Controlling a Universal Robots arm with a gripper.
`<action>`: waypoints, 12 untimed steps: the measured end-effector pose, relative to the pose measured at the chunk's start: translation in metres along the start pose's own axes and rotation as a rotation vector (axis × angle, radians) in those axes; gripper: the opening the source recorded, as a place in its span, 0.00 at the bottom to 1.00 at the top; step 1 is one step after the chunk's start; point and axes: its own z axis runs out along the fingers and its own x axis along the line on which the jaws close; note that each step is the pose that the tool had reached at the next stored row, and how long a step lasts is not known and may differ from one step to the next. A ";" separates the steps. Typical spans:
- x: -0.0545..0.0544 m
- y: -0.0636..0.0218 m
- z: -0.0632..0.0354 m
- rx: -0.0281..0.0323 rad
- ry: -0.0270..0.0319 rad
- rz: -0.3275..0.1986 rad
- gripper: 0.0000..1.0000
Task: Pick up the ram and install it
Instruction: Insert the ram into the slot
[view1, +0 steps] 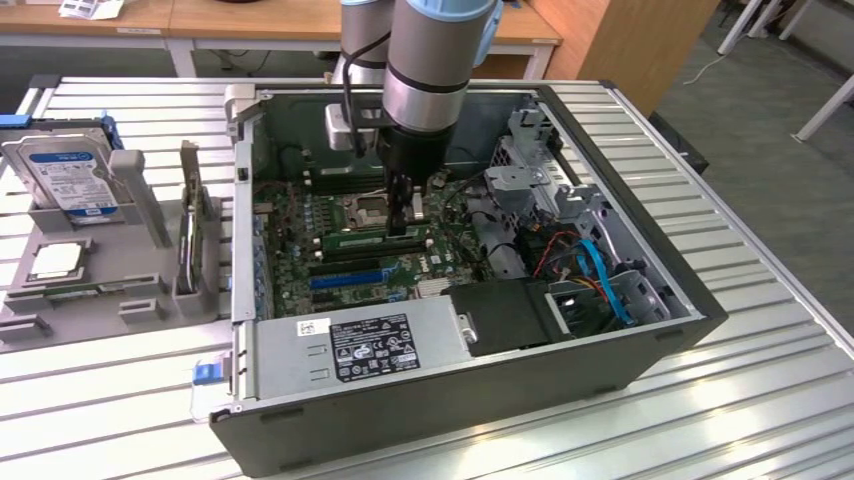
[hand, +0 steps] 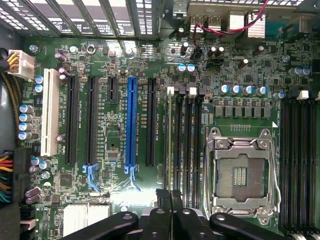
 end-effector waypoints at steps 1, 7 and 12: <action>0.000 -0.0001 0.0001 0.0001 -0.0001 0.000 0.12; 0.000 -0.0009 0.0007 0.0001 -0.0001 0.000 0.12; -0.001 -0.0010 0.0015 0.0002 -0.0004 0.004 0.12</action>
